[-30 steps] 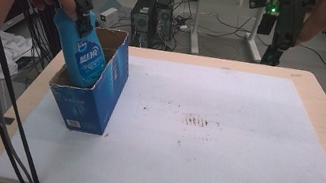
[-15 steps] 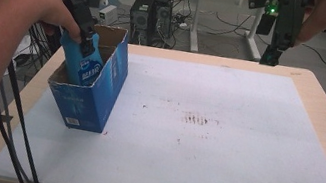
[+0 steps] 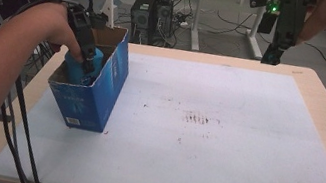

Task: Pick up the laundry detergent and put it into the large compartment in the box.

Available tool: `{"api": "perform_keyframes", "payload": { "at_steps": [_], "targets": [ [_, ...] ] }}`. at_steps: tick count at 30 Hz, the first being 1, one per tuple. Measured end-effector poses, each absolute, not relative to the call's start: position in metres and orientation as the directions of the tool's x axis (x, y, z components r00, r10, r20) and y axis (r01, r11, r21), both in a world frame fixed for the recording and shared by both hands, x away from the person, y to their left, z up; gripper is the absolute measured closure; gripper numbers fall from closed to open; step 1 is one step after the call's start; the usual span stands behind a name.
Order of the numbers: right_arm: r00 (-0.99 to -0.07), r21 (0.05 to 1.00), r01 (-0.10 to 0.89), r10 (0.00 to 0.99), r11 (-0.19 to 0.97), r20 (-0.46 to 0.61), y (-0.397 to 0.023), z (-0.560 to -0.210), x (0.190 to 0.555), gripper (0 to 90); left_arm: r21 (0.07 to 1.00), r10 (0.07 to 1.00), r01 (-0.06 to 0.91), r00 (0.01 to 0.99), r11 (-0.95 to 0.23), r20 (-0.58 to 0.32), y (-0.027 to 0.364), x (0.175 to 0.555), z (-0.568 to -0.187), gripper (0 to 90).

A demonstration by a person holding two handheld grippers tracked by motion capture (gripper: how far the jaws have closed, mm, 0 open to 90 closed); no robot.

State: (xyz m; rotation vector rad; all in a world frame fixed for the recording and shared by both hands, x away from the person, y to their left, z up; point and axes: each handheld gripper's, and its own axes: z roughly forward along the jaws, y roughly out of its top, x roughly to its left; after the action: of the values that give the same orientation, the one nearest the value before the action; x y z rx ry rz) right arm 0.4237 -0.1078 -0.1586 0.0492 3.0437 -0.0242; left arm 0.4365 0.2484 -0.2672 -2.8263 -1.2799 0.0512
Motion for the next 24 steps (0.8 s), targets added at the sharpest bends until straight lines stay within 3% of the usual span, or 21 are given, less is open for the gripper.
{"api": "perform_keyframes", "payload": {
  "at_steps": [24],
  "targets": [
    [-0.996, -0.011, 0.036, 0.035, 0.999, -0.081, -0.105, -0.167, 0.428, 2.6, -0.054, 0.684, 0.682, 0.729, -0.729, -0.022, 0.250, 0.435, -0.291, 37.7]
  ]
}}
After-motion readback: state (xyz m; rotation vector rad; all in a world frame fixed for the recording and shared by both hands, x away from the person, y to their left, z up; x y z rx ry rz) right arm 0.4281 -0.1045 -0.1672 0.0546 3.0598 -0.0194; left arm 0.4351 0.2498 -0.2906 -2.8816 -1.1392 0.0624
